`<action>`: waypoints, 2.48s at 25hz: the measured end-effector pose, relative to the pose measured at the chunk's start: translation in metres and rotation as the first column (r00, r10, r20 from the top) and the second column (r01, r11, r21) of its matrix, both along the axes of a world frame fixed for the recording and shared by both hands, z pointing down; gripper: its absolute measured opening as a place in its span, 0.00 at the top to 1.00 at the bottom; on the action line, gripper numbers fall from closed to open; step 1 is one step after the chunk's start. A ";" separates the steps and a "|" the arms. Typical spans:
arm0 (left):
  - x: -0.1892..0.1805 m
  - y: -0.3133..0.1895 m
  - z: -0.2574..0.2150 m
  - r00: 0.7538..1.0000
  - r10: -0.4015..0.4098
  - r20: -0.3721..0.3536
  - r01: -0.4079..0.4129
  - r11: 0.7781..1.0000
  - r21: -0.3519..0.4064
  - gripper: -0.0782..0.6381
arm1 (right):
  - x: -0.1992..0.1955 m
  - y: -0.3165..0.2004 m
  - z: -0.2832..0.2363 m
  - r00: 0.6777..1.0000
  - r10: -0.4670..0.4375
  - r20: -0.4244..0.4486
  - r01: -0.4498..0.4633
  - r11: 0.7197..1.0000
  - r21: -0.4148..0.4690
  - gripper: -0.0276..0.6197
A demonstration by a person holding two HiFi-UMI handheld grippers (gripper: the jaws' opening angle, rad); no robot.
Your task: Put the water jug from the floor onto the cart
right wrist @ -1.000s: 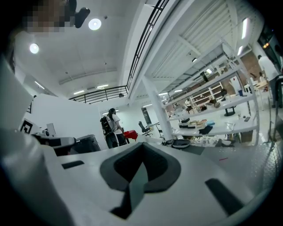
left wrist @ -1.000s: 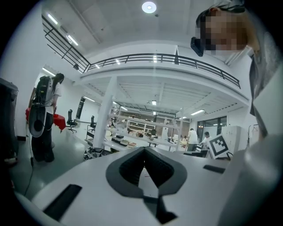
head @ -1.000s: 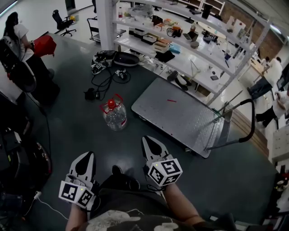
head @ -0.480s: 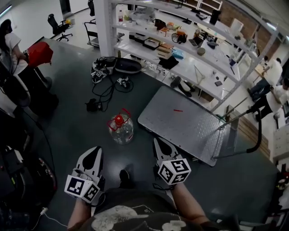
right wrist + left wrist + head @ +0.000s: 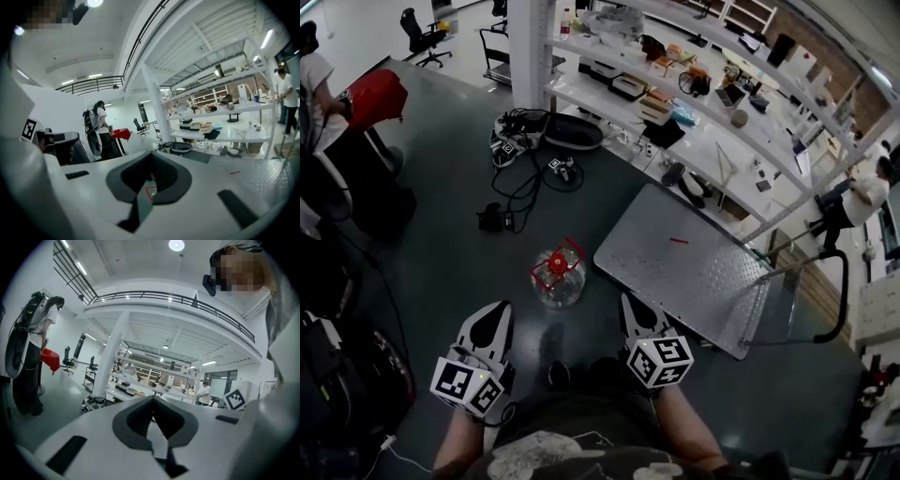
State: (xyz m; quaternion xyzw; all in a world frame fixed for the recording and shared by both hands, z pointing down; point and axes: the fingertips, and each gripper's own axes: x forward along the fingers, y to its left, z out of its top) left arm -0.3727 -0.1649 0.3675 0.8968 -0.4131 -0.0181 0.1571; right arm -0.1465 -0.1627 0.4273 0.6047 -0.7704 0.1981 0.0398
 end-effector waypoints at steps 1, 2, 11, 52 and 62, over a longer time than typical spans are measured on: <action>-0.001 -0.007 0.003 1.000 -0.003 -0.002 0.003 1.000 -0.010 0.88 | 0.003 -0.005 0.004 1.000 0.008 -0.006 -0.009 1.000 -0.010 0.97; -0.003 -0.016 0.006 1.000 -0.007 -0.002 0.007 1.000 -0.020 0.88 | 0.007 -0.012 0.006 1.000 0.020 -0.008 -0.020 1.000 -0.017 0.97; 0.003 -0.093 0.040 0.990 -0.130 0.048 0.133 0.989 -0.070 0.88 | 0.022 -0.109 0.034 0.999 -0.044 -0.029 0.044 0.999 -0.018 0.97; 0.094 -0.243 0.325 0.966 -0.207 0.154 0.251 0.899 -0.360 0.88 | -0.018 -0.290 0.431 0.751 -0.611 -0.248 0.339 0.680 -0.649 0.76; 0.103 -0.244 0.341 0.971 -0.177 0.160 0.227 0.894 -0.387 0.88 | -0.022 -0.295 0.461 0.698 -0.628 -0.345 0.281 0.683 -0.674 0.76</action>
